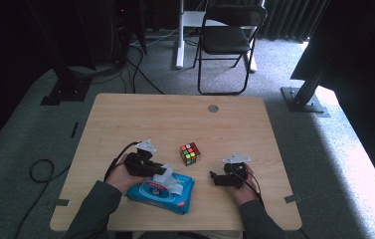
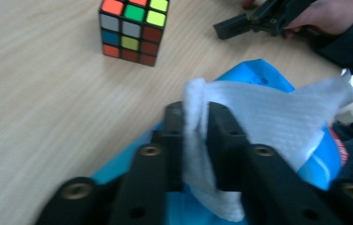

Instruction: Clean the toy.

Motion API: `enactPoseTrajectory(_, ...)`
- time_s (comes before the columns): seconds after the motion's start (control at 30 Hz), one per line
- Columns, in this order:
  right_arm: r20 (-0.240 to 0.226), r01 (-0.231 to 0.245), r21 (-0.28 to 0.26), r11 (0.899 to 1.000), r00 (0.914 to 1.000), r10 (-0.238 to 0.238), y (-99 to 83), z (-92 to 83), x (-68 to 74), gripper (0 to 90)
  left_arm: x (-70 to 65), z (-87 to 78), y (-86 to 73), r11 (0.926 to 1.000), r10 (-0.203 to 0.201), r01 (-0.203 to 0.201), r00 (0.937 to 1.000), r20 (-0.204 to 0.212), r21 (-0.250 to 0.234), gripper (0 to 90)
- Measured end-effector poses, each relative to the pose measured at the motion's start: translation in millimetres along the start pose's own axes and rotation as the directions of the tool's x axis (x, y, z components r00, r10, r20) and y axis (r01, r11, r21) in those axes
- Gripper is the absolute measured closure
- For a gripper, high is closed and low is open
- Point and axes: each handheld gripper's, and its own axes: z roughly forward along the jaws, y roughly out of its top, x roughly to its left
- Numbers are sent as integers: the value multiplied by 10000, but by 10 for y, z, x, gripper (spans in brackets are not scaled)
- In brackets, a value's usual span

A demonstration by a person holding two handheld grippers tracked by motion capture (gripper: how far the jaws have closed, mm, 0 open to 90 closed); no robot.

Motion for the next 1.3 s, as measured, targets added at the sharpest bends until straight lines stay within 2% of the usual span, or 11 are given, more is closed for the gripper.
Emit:
enactPoseTrajectory(0.1, -1, -18, -5, 10000, 10000, 18, 0, 0, 1, 141, -6, -29, 16, 9998, 52, -56, 9998, -173, -182, 881)
enactPoseTrajectory(0.33, 0, -12, -2, 10000, 10000, 12, 0, 0, 1, 141, -17, -52, 27, 9991, 184, -205, 9983, -548, -378, 885)
enactPoseTrajectory(0.63, -3, -7, 0, 10000, 10000, 7, 0, 0, 0, 141, -34, -71, 51, 9979, 307, -352, 9962, -812, -541, 887)
enactPoseTrajectory(0.77, -4, 0, 5, 10000, 10000, 0, 0, 0, 0, 141, -27, -85, 69, 9966, 349, -430, 9930, -1130, -698, 888)
enactPoseTrajectory(0.87, 2, -10, -1, 10000, 10000, 10, 1, 0, 0, 141, -27, -102, 83, 9954, 289, -396, 9923, -1202, -877, 889)
enactPoseTrajectory(1.1, 3, 6, -7, 10000, 10000, -6, 0, 0, -1, 141, -20, -124, 125, 9940, 383, -520, 9895, -1393, -963, 889)
enactPoseTrajectory(1.3, 4, 8, -8, 10000, 10000, -8, 0, 0, -1, 141, -13, -137, 147, 9915, 359, -560, 9852, -1676, -1173, 889)
